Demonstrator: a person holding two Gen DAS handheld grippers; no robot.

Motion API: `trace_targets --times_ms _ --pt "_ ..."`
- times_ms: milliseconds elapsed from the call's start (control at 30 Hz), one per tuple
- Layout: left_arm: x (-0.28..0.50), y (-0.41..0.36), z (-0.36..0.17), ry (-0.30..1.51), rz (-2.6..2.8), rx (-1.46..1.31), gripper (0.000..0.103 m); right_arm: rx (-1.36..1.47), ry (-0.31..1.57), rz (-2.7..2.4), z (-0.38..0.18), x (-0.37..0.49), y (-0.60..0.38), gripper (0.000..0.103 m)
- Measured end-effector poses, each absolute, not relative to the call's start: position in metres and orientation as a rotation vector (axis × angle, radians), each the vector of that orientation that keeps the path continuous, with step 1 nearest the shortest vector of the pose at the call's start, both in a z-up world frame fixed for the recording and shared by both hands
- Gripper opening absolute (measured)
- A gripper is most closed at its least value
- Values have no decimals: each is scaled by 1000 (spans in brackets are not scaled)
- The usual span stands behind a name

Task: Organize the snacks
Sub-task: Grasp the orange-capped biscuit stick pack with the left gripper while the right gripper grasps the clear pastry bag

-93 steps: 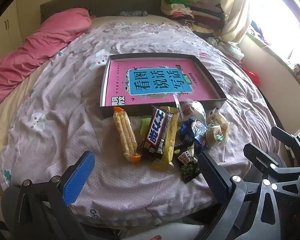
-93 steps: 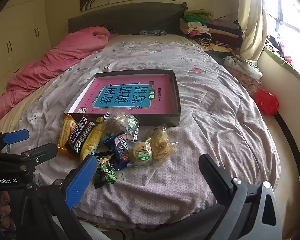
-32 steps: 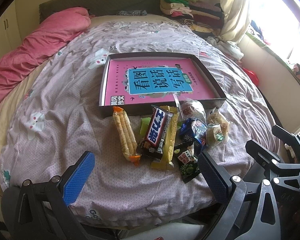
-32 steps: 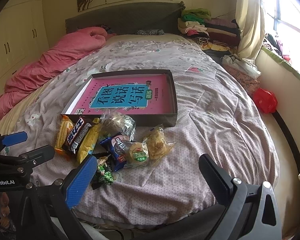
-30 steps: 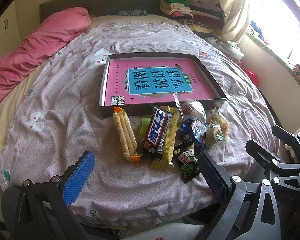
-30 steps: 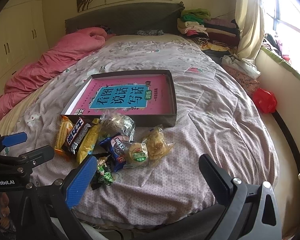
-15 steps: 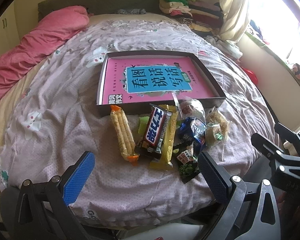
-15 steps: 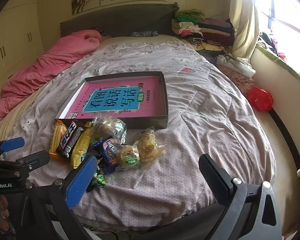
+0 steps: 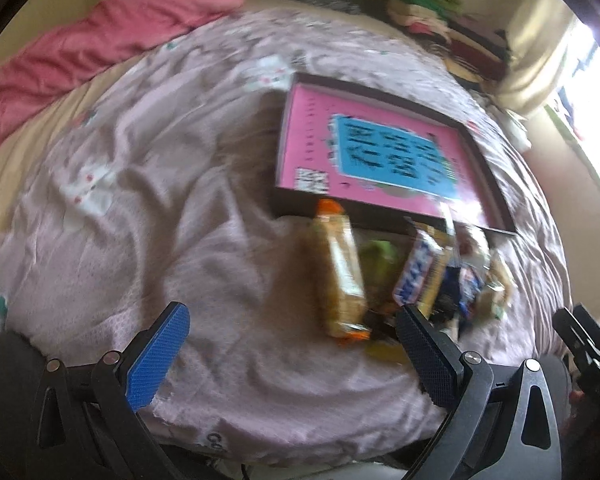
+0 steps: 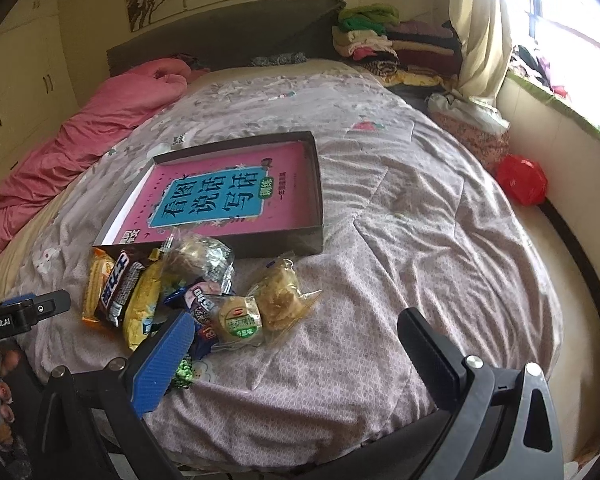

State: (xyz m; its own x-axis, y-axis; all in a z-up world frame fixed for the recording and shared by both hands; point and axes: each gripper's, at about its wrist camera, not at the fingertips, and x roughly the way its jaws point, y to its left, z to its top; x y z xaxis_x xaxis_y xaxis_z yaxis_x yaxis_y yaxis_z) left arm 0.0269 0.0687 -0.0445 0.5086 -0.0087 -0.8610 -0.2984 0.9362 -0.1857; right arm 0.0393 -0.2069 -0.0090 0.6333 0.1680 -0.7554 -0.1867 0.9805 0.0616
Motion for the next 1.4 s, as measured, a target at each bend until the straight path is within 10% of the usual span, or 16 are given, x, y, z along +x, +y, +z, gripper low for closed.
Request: trace_targets --times_ms 433,1400 --pt "70 85 -68 1074 119 -416 102 12 937 214 -40 74 -218 102" --pt "97 69 -99 1106 109 -259 52 -177 1015 367 -89 112 -183 64"
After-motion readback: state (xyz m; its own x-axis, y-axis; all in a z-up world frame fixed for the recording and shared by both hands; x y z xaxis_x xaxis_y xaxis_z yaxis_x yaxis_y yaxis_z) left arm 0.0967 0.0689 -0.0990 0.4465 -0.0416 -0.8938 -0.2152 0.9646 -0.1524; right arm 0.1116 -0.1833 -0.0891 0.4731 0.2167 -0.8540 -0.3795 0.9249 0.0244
